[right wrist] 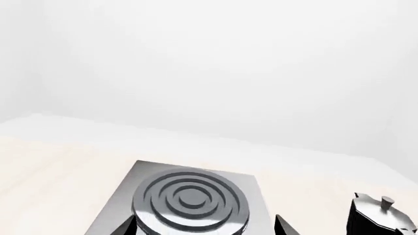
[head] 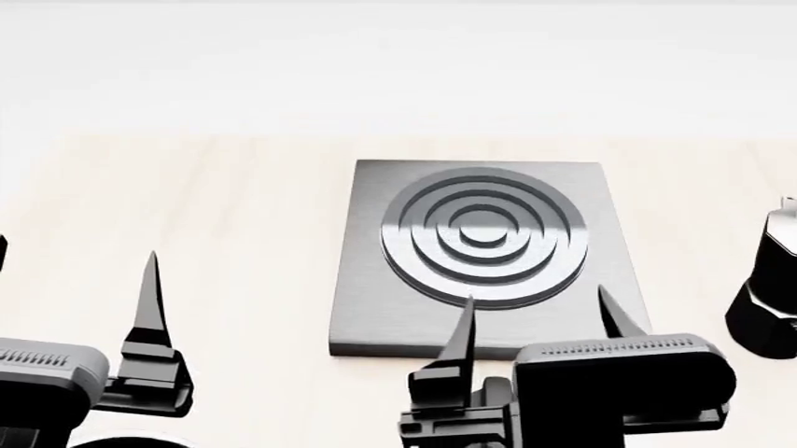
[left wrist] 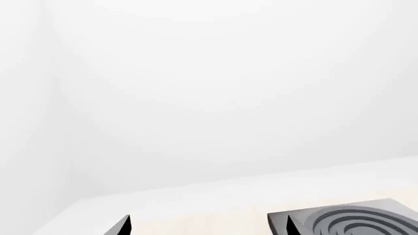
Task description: Turn on the stove.
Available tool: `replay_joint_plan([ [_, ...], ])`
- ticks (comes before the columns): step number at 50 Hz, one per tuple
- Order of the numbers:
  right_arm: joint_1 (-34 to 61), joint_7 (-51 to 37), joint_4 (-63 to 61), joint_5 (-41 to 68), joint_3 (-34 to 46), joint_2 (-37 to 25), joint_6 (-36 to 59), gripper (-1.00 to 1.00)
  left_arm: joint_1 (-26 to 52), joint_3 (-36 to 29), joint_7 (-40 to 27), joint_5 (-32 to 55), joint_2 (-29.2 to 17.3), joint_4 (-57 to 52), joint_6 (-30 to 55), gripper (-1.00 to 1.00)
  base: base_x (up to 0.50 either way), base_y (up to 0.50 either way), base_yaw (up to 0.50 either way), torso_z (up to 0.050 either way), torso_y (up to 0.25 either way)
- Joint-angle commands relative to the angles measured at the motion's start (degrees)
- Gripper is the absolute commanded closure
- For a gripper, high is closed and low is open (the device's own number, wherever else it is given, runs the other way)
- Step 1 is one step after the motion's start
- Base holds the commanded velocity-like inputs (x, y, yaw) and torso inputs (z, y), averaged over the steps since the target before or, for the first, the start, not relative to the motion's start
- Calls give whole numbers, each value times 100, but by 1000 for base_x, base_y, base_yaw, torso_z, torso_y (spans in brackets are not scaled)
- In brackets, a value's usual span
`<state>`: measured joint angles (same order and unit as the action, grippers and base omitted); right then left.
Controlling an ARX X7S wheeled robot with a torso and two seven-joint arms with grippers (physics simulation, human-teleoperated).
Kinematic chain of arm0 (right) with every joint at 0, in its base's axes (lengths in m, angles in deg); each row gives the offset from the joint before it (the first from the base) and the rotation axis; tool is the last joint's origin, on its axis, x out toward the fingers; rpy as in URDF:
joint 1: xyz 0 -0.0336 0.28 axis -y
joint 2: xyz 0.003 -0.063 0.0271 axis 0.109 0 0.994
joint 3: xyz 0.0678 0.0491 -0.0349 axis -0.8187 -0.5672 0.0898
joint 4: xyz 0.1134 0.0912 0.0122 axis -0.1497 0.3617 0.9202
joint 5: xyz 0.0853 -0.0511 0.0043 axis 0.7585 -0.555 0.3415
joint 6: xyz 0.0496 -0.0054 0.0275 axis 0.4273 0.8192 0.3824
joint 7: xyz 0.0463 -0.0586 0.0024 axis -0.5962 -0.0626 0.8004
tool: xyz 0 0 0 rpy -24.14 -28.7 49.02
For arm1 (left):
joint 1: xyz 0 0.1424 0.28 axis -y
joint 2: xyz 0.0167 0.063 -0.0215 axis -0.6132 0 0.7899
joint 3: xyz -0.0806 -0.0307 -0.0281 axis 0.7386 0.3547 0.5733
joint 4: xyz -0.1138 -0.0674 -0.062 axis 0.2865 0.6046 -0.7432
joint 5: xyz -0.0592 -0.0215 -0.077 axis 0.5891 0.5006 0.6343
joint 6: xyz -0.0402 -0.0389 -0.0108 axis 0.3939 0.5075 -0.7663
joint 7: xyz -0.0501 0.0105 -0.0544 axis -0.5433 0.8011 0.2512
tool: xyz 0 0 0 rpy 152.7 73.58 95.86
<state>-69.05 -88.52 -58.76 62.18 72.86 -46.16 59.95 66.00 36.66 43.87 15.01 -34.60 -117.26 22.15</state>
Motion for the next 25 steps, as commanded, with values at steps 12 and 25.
replay_joint_plan([
  [12,112,-96,1259,-8,116,76,-114,-100,29,-48,-59,36,-41,102,-69,-100,0,0,0,0,0],
  [25,157,-45,1702,122,130,108,-12,-100,34,-121,-114,6,-77,128,-57,-100,0,0,0,0,0],
])
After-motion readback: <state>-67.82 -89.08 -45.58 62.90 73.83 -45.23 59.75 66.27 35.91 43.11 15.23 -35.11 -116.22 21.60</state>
